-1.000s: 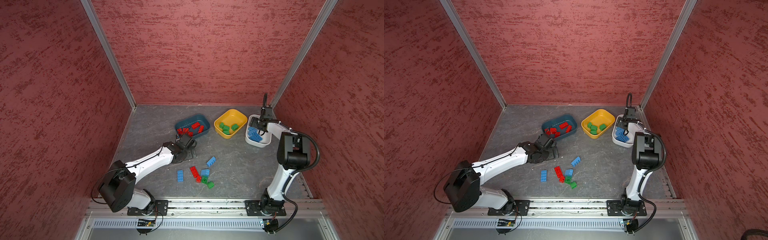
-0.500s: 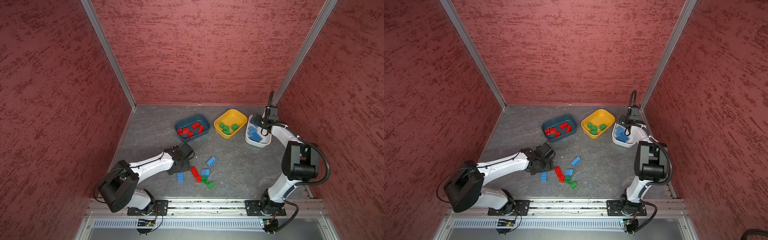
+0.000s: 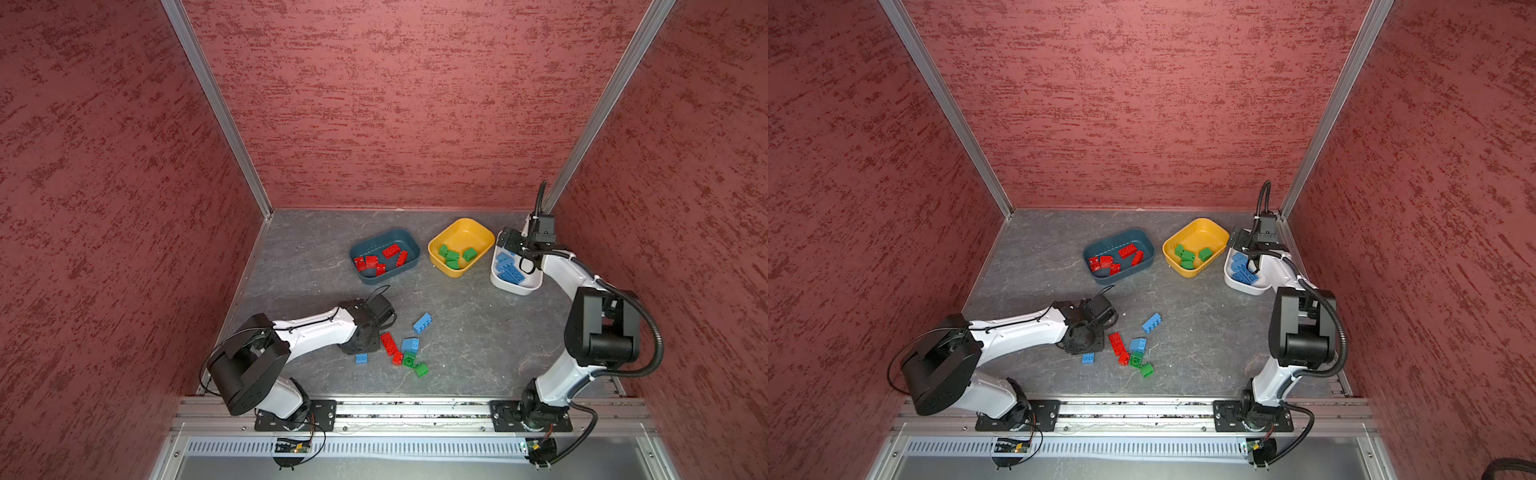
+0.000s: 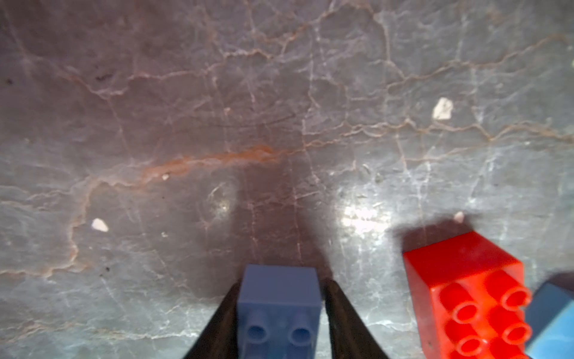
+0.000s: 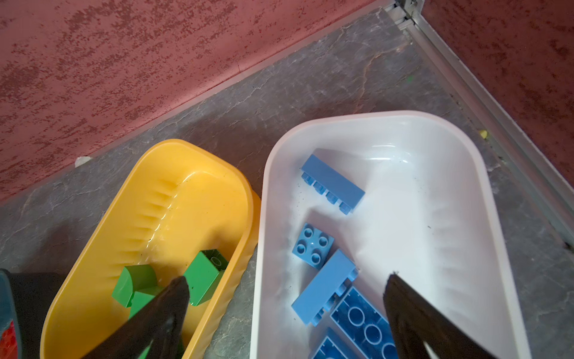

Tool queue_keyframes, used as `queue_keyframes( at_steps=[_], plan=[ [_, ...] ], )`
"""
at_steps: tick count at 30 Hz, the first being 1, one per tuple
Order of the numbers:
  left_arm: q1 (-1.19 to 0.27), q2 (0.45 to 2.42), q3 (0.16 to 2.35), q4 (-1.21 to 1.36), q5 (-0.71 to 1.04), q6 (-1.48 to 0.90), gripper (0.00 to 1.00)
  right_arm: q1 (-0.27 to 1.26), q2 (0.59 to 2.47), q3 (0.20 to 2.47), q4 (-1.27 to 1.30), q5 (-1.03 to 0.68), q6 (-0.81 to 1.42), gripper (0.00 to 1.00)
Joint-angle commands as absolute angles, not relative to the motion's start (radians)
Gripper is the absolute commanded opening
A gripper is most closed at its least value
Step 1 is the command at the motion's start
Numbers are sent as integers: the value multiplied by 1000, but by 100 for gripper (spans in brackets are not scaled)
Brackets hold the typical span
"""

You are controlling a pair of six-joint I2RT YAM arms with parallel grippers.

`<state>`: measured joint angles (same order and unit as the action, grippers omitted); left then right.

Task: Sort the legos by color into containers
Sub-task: 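Carry the small blue brick toward the white tub with the left while the right withdraws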

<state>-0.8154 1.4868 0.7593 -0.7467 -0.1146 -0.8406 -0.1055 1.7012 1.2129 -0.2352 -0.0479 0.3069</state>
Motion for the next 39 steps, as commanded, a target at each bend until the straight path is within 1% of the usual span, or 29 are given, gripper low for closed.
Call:
queue_keyframes(
  at_steps=[1,5,10,15,18,21,24,26,29,31,33,37,39],
  plan=[
    [-822,1509,765,-739,-136,-846,40,-97,1657,1200,-203,-66,308,99],
    [-822,1511,764,-734,-138,-843,31,-92,1651,1193,-200,-69,307,99],
    [-822,1486,770,-718,-148,-831,14,-71,1634,1183,-197,-111,297,99],
    [-812,1383,801,-656,-195,-810,0,-19,1594,1139,-168,-198,266,99],
    [-780,1323,831,-576,-198,-771,0,17,1565,1105,-143,-256,252,99],
    [-738,1309,880,-502,-189,-736,0,70,1529,1066,-111,-311,239,99],
    [-694,1337,954,-415,-158,-724,0,131,1498,1027,-68,-359,245,99],
    [-675,1372,1006,-338,-136,-724,0,170,1482,993,-33,-424,251,99],
    [-657,1435,1081,-261,-128,-753,0,228,1459,949,10,-503,253,98],
    [-655,1473,1113,-211,-112,-782,0,273,1428,907,77,-525,278,98],
    [-651,1504,1138,-177,-94,-818,0,315,1405,853,193,-545,322,96],
    [-632,1539,1173,-164,-59,-890,0,367,1412,758,498,-624,457,85],
    [-620,1548,1174,-142,-34,-919,0,406,1444,755,590,-660,456,82]
  ],
)
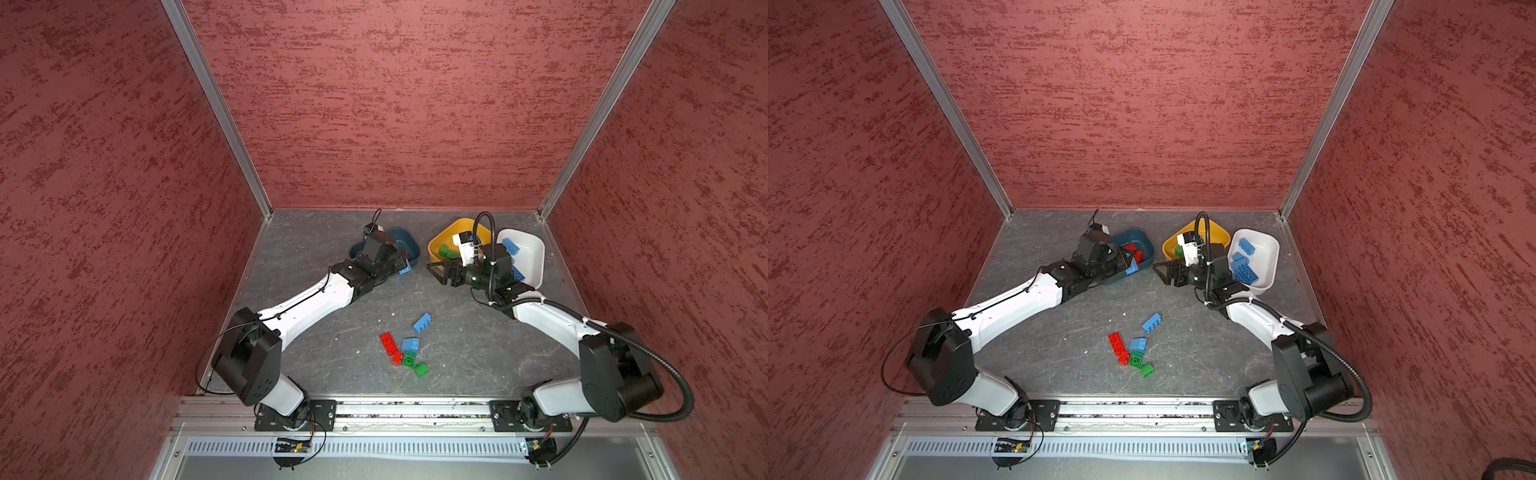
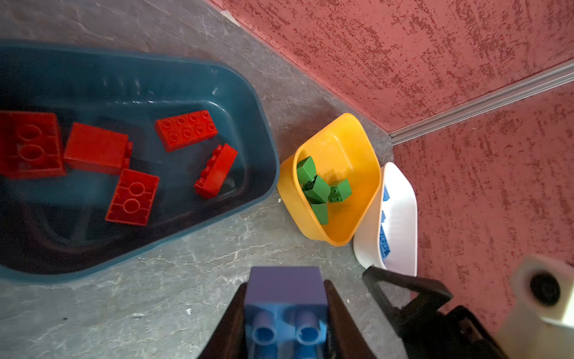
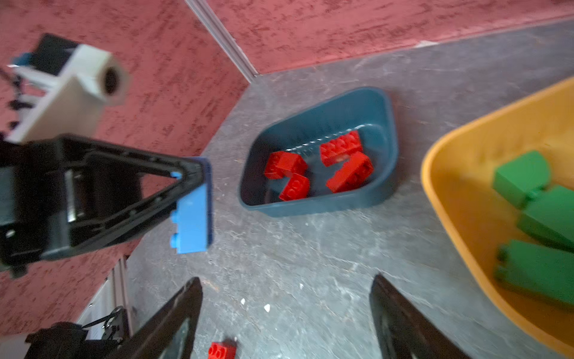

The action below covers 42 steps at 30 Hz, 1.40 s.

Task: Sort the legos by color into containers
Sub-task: 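Carry the small blue brick toward the white tub with the left while the right withdraws, then pass the small blue brick from the left gripper into the right gripper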

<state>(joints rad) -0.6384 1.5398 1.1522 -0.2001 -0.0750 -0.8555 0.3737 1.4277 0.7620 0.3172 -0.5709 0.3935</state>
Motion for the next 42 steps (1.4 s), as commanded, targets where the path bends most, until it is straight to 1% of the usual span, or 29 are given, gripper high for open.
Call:
queue_keyframes(
  at_steps=[1,3,6,10,14,18,22,23,24,25,27,30,33,34,38,39,40,42],
  plan=[
    [-615,1552,1177,-136,-25,-934,0,426,1470,768,611,-677,449,80],
    [-609,1565,1186,-135,-16,-953,0,456,1521,800,629,-693,450,78],
    [-605,1580,1196,-141,-9,-974,0,489,1585,849,644,-650,458,72],
    [-601,1591,1199,-138,-3,-996,0,516,1670,924,605,-593,421,59],
    [-596,1597,1206,-148,12,-999,0,528,1704,944,657,-539,419,47],
    [-594,1600,1203,-143,21,-1009,0,534,1716,940,710,-465,437,25],
    [-583,1607,1204,-147,42,-1017,0,533,1699,897,755,-435,438,2],
    [-582,1609,1203,-141,52,-1018,0,533,1693,887,750,-433,429,0],
    [-577,1612,1201,-129,73,-1014,0,534,1684,876,741,-425,420,0],
    [-574,1614,1200,-116,94,-1007,6,532,1676,868,726,-421,412,0],
    [-572,1617,1197,-89,117,-987,24,532,1660,859,689,-382,404,0],
    [-572,1619,1191,-60,132,-952,44,530,1628,832,663,-325,399,0],
    [-567,1624,1184,-16,173,-911,57,520,1599,826,598,-281,388,0],
    [-564,1627,1184,-11,186,-901,64,516,1589,825,570,-252,388,0],
    [-563,1640,1212,-46,204,-857,82,502,1553,812,498,-147,365,0],
    [-564,1643,1217,-56,204,-850,89,498,1542,809,483,-123,359,0],
    [-565,1644,1218,-64,200,-846,99,493,1532,805,475,-107,351,0],
    [-565,1643,1220,-86,189,-840,99,477,1506,792,454,-42,347,0]
  ],
)
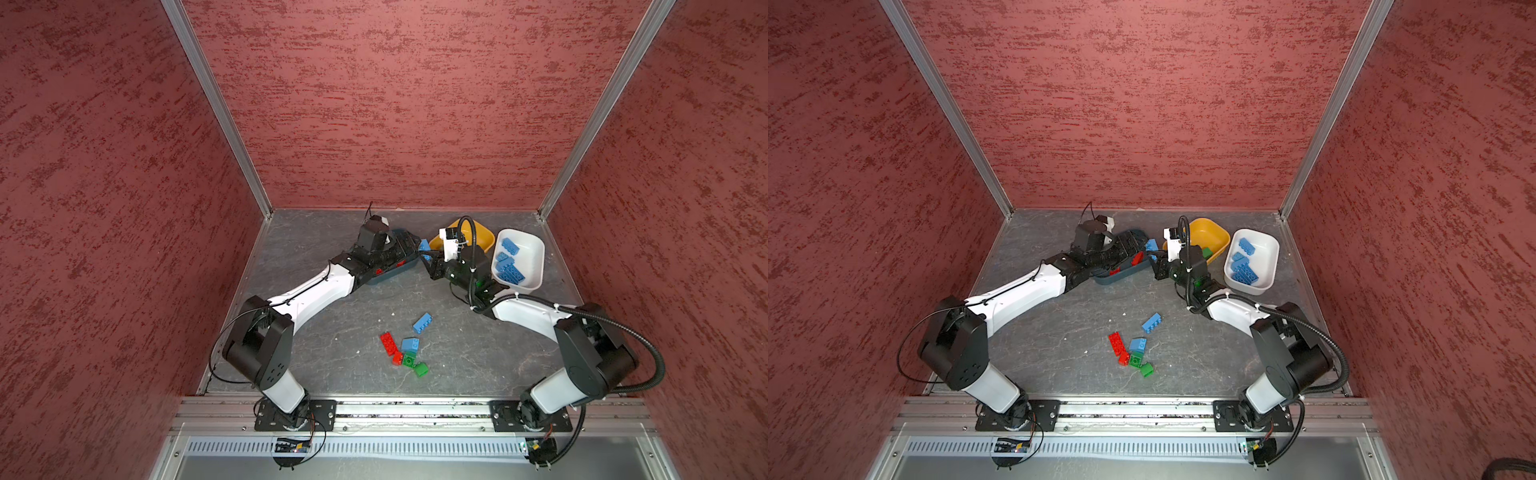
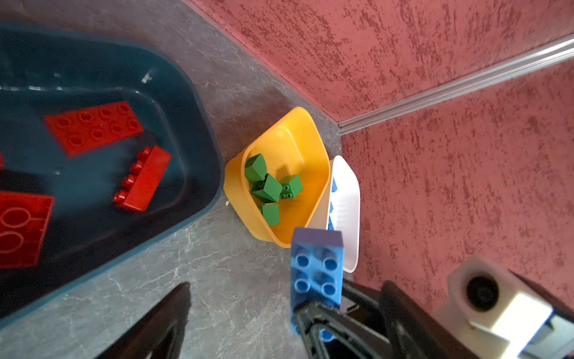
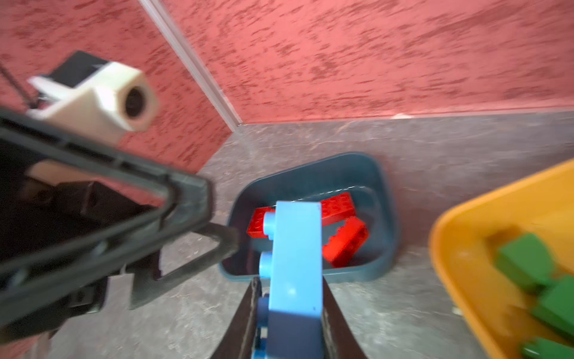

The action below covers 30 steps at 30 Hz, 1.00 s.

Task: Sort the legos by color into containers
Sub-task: 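Pass the small blue brick from the left gripper into the right gripper, then release the blue brick into the white tub with the right while the left reaches out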

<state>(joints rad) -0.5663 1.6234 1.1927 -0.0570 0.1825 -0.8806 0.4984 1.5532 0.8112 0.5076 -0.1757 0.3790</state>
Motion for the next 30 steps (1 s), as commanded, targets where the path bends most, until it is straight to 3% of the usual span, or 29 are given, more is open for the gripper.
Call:
queue_keyframes(
  at_steps=[1,6,18,25,30],
  plan=[
    [-566,1641,1220,-94,182,-838,99,466,1493,787,444,-12,347,0],
    [-564,1621,1196,-112,171,-818,99,370,1424,769,337,122,403,0],
    [-543,1570,1136,-179,122,-831,99,39,1367,765,128,89,422,0],
    [-543,1535,1087,-278,105,-785,99,-137,1497,909,-83,-34,290,0],
    [-555,1513,1058,-358,78,-722,99,-184,1603,1026,-204,57,235,0]
  ],
)
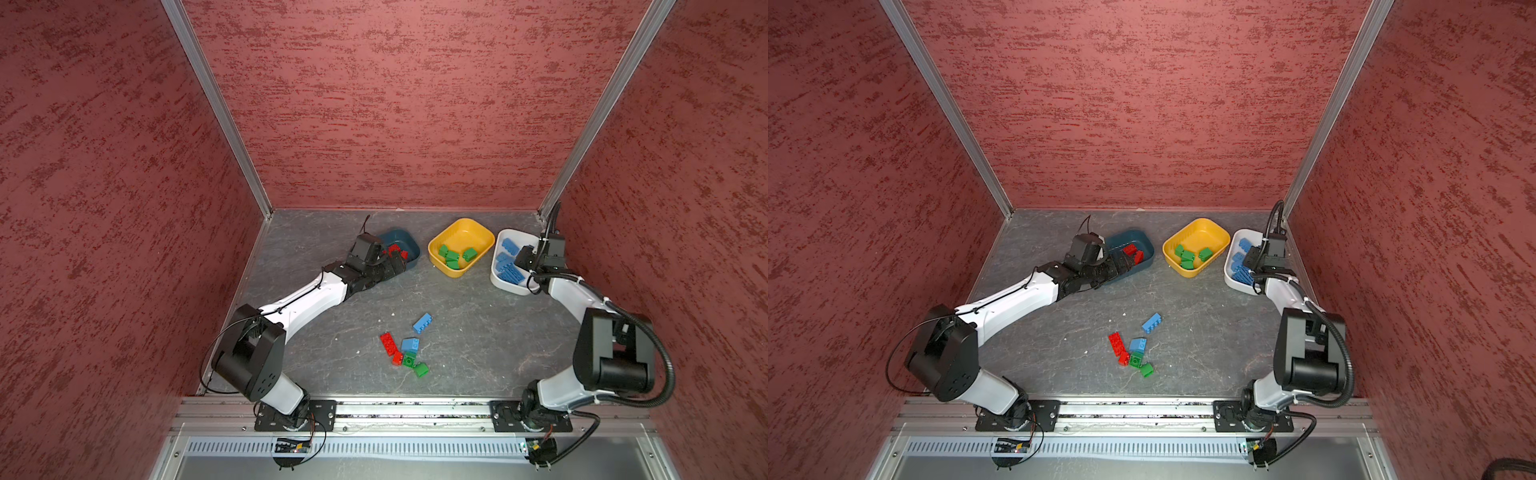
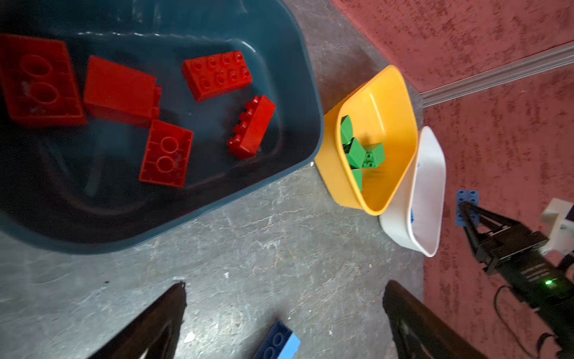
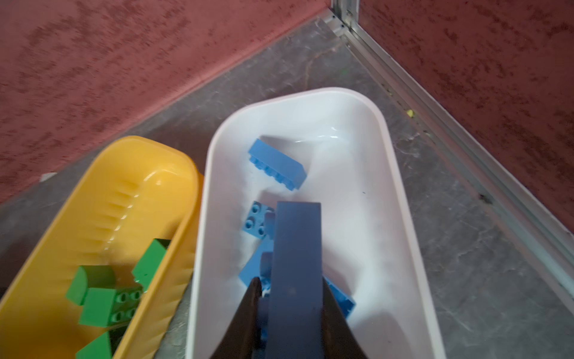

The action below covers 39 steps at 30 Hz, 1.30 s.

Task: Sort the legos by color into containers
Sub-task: 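Release the blue brick into the white tub with the right while the left reaches out, then lower the right gripper to the loose pile and grasp a blue brick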

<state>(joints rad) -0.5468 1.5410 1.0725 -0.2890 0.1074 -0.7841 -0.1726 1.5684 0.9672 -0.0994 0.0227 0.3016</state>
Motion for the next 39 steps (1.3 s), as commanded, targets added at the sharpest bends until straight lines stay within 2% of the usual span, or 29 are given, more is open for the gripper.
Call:
queue_keyframes(
  at_steps=[1,3,6,11,13,15,16,23,25,30,31,37,39],
  plan=[
    [-562,1512,1059,-372,76,-701,99,-186,1628,1050,-226,74,214,0],
    [-578,1517,1066,-403,65,-658,99,-188,1680,1103,-264,115,178,2],
    [-599,1534,1086,-454,45,-622,99,-190,1763,1188,-319,179,140,13],
    [-614,1549,1085,-471,35,-622,99,-188,1876,1320,-390,180,113,46],
    [-617,1550,1083,-471,30,-626,99,-188,1886,1342,-405,201,124,55],
    [-618,1551,1083,-470,26,-630,99,-188,1877,1349,-410,192,133,69],
    [-617,1552,1080,-471,23,-631,99,-186,1870,1349,-411,182,134,74],
    [-617,1569,1086,-479,11,-641,99,-153,1769,1287,-410,121,166,84],
    [-616,1573,1085,-480,5,-653,99,-135,1727,1254,-397,107,180,91],
    [-612,1581,1079,-481,-7,-682,100,-67,1607,1140,-306,58,247,95],
    [-609,1580,1079,-483,-9,-689,99,-51,1577,1104,-268,24,265,99],
    [-596,1579,1058,-480,-15,-722,99,34,1476,937,-68,-320,304,99],
    [-590,1579,1048,-472,-11,-731,99,68,1476,916,-49,-384,300,99]
  ],
)
